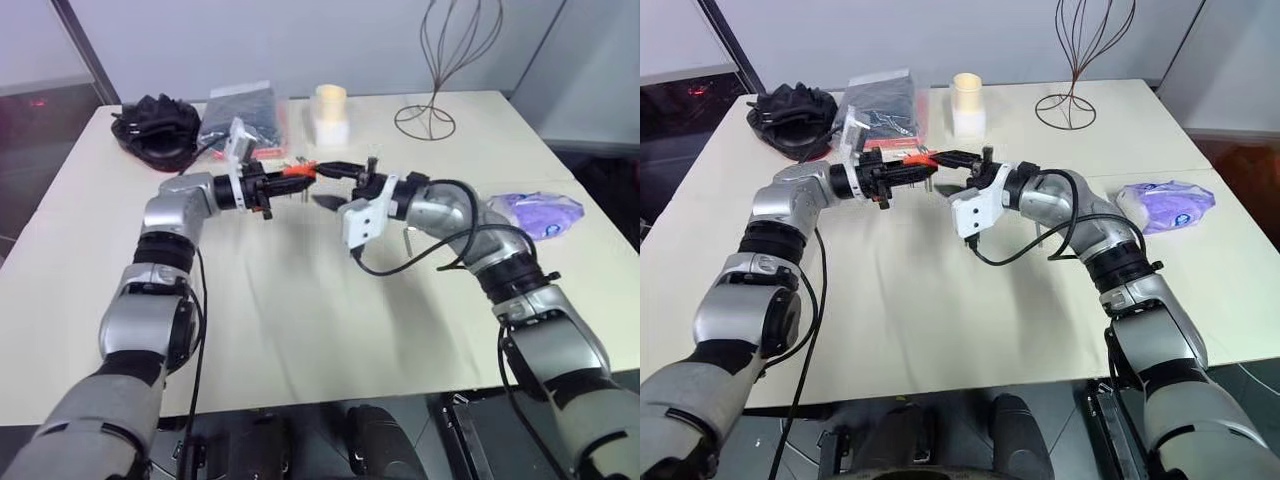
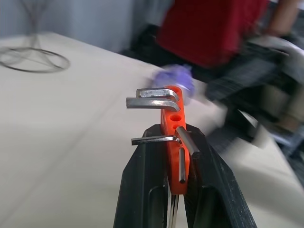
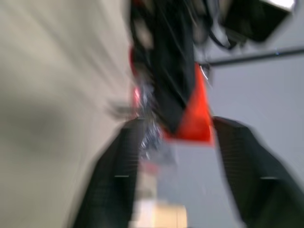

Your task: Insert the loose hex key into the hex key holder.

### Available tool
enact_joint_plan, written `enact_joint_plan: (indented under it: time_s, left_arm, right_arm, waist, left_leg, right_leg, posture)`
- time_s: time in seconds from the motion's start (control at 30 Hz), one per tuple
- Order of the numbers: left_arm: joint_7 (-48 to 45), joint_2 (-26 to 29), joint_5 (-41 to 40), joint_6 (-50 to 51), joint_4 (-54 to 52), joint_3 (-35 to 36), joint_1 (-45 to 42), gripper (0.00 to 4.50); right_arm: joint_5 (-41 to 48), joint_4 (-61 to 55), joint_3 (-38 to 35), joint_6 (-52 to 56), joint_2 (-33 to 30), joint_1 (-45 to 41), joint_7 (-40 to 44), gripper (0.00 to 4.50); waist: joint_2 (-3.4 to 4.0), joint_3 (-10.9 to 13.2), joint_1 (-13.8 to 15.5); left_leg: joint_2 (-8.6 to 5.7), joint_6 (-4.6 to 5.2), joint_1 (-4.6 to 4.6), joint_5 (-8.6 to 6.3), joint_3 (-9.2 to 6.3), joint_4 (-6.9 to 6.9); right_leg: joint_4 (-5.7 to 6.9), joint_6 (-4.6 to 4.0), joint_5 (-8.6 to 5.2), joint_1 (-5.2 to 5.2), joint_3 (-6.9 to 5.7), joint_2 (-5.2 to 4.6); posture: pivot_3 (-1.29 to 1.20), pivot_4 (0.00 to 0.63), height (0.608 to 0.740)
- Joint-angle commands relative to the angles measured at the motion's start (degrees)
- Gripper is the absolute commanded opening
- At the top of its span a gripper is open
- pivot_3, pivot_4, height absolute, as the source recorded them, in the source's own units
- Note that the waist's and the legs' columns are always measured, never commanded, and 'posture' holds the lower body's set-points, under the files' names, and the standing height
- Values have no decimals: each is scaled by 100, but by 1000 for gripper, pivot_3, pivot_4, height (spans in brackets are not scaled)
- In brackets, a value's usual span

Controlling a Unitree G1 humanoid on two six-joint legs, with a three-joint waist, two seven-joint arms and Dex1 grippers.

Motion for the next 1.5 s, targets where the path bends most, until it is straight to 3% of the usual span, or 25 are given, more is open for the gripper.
enact_joint_plan:
  time_s: [0.03, 0.2, 0.27, 0.37, 0.5, 0.7, 0.93, 1.23, 1.5]
  left_arm:
    - [39, 100, -139, 8, -306, 182, -119, 0]
    - [55, 263, -216, 213, -760, 208, 138, 0]
    - [52, 376, -303, 419, -1129, 230, 327, 0]
    - [17, 574, -325, 581, -1739, 151, 690, 0]
    - [-18, 777, -392, 801, -2666, 25, 1229, 0]
    - [453, 670, -585, 890, -3751, 97, 1761, 0]
    - [774, 651, -738, 947, -4661, 18, 2282, 0]
    - [903, 649, -853, 935, -4791, -123, 2577, 0]
    - [502, 1037, -485, 558, -4505, -509, 2679, 0]
  right_arm:
    - [56, -232, -121, 4, -161, 1, 32, 4441]
    - [283, -433, -344, 558, -751, 556, 442, 4441]
    - [956, -794, -799, 1765, -799, 973, 825, 4441]
    - [1920, -1801, -1445, 4680, -711, 1421, 1601, 4441]
    - [2660, -2845, -1758, 8339, -848, 1530, 2209, 4441]
    - [3104, -2258, -2207, 10703, -420, 783, 1528, 4441]
    - [3489, -1612, -2246, 11537, -329, 544, 1168, 4441]
    - [3592, -598, -2211, 11194, 71, 247, 483, 4441]
    - [3623, -52, -2039, 10957, 357, 96, 262, 4441]
  waist:
    - [0, 0, 4]
    - [0, 0, 45]
    - [0, 0, 42]
    - [0, 0, 35]
    - [1, 0, 25]
    - [1, 0, 98]
    - [1, 0, 188]
    - [1, -1, 141]
    - [2, -1, 128]
  left_leg:
    - [0, 0, 0, 0, 0, 0]
    - [-2, 2, 0, -1, -1, 3]
    - [-1, 4, 1, -2, -3, 3]
    - [2, 5, 1, -3, -4, 3]
    - [10, 5, 2, -3, -7, 4]
    - [7, 6, 4, -4, -10, 5]
    - [1, 6, -1, -4, -8, 2]
    - [2, 6, 3, -4, -5, 2]
    - [3, 6, 6, -4, -4, 2]
  right_leg:
    - [0, 0, 0, 0, 0, 0]
    - [-2, 0, 0, 7, 0, -3]
    - [-3, 0, 0, 11, 0, -2]
    - [0, 0, 0, 11, 2, -3]
    - [0, 0, 0, 10, 4, -5]
    - [-6, -1, -1, 8, 8, -15]
    - [-8, -1, 0, 4, 10, -21]
    - [-8, -1, 0, 4, 10, -16]
    - [-8, -1, 0, 6, 9, -10]
  posture:
    - [0, 150, 740]
    - [0, 150, 740]
    - [0, 150, 740]
    - [0, 150, 740]
    - [0, 150, 740]
    - [0, 150, 740]
    - [0, 150, 740]
    - [0, 150, 740]
    - [0, 150, 740]
